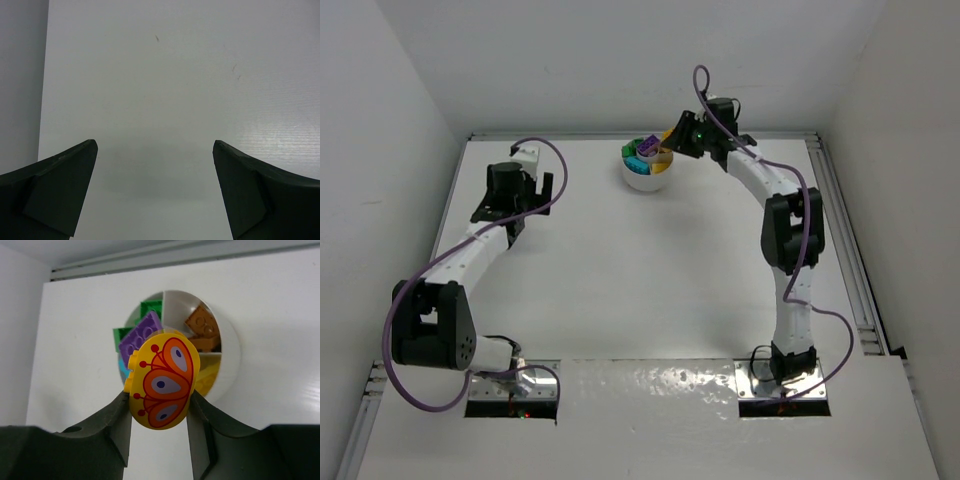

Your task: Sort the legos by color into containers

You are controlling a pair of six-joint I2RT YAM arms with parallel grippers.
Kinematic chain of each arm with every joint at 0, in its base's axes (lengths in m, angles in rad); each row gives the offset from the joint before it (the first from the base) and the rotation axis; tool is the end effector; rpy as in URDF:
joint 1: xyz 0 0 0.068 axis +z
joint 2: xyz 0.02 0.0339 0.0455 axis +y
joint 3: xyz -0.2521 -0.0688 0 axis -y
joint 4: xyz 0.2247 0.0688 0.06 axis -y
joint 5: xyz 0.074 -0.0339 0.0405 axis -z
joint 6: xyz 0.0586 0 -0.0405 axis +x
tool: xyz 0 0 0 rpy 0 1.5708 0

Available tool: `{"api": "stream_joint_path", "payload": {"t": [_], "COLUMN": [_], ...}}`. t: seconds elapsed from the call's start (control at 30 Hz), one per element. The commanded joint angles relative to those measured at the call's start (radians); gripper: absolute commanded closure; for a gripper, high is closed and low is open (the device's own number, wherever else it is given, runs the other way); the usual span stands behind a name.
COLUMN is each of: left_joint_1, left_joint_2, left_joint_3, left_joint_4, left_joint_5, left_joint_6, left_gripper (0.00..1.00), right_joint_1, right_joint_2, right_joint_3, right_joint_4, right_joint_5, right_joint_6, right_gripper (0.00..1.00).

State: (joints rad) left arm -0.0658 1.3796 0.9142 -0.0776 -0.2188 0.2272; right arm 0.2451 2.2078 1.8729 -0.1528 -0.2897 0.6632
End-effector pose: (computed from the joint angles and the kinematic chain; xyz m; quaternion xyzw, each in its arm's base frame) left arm 0.3123 -0.0078 0.2460 0.0733 0.8642 0.1342 0.4794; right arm 0.4974 0.1417 0.2380 0.1032 0.8449 0.3349 0.4041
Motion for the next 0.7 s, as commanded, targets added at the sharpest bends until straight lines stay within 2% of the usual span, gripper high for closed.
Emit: {"api": "stream_joint_path", "payload": {"t": [0.0,0.13,0.67], "left_joint_1": [-0.002,0.000,0.000], "left_joint_2": [-0.036,-0.031,-0.030], "left_joint_3": [-0.011,-0.018,-0.009], "left_joint_4": [0.053,0.061,0.061], "left_joint_5": [-0.008,-0.008,-0.028], "left_joint_6": [-0.003,0.000,0.011], "left_gripper": [0.01,0.01,0.01], "right_joint_1": [0.029,0.085,0.095], "right_joint_2": [-0.075,-0.123,-0.089], "right_joint_3": [-0.038,-0.178,-0.209], "right_joint_4": [0.041,0.114,0.170], "right_joint_5": [0.087,0.167,0.224], "right_joint_6": [-0.019,-0.086,-0.002], "right_gripper": [1.00,1.00,1.00]}}
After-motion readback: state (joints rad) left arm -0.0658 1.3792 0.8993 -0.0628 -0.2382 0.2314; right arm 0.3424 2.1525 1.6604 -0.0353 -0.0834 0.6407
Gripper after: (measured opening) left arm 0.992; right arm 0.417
